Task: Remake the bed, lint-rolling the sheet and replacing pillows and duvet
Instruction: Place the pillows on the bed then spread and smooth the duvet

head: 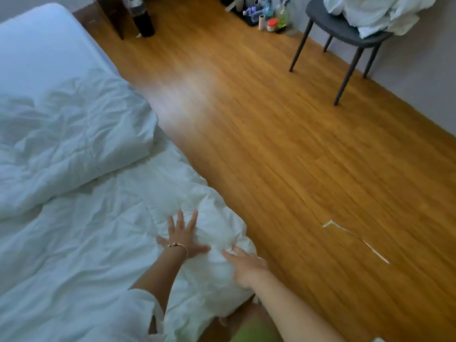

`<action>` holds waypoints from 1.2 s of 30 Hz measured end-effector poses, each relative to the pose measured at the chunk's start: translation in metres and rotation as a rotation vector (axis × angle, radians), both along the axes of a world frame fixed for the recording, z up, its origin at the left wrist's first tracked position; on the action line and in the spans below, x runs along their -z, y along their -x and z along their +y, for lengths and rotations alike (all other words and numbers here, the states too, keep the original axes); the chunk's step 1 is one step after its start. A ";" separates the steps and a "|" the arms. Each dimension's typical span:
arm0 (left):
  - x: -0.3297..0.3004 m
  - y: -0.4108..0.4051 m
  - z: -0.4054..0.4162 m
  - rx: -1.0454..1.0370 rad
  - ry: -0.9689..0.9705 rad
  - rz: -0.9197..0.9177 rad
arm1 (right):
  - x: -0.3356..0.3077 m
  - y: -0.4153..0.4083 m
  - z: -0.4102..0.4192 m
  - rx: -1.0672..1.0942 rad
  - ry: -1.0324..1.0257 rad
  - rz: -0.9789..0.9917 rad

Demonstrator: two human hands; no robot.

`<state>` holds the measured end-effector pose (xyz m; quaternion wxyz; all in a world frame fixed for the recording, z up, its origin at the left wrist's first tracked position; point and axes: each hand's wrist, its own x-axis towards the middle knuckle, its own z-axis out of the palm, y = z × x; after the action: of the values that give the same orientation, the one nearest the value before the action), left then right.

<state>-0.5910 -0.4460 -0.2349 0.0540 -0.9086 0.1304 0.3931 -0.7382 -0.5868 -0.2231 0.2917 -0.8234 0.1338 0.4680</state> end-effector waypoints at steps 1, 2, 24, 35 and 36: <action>-0.002 0.001 -0.005 -0.031 0.010 0.006 | -0.004 -0.004 -0.007 -0.071 0.001 0.014; -0.004 0.002 -0.011 -0.081 0.040 0.009 | -0.005 -0.007 -0.012 -0.139 0.002 0.025; -0.087 -0.217 -0.090 -1.292 0.625 -0.312 | -0.089 -0.423 -0.148 -0.516 -0.078 -0.290; -0.102 -0.377 -0.061 -1.642 0.245 -0.437 | -0.121 -0.677 -0.109 -0.841 -0.241 -0.340; -0.102 -0.384 -0.059 -1.666 0.249 -0.419 | -0.129 -0.694 -0.101 -0.873 -0.229 -0.354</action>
<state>-0.2071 -0.5053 -0.1327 -0.3283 -0.7612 -0.5479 0.1121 -0.0443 -0.6875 -0.0940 0.1751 -0.8321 -0.3284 0.4112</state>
